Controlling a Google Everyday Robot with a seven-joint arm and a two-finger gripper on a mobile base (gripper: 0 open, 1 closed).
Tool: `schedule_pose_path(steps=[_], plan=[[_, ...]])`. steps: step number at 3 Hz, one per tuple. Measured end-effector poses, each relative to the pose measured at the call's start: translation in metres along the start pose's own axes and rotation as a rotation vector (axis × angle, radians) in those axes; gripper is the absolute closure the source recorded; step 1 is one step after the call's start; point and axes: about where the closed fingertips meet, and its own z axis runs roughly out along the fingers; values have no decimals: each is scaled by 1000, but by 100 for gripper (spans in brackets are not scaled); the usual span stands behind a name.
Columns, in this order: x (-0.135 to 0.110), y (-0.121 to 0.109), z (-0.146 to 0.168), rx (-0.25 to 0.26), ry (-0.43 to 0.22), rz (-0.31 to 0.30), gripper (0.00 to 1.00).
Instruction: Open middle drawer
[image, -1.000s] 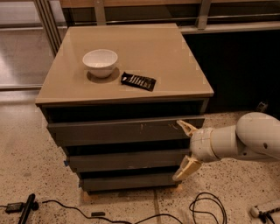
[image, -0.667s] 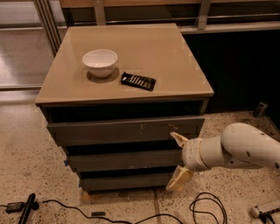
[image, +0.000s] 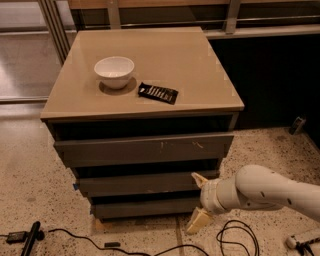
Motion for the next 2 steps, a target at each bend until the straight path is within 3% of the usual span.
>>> schedule_pose_path(steps=[1,2], plan=[[16,-23,35,54,-1,-17,0],[16,-23,35,53,-1,-18,0]])
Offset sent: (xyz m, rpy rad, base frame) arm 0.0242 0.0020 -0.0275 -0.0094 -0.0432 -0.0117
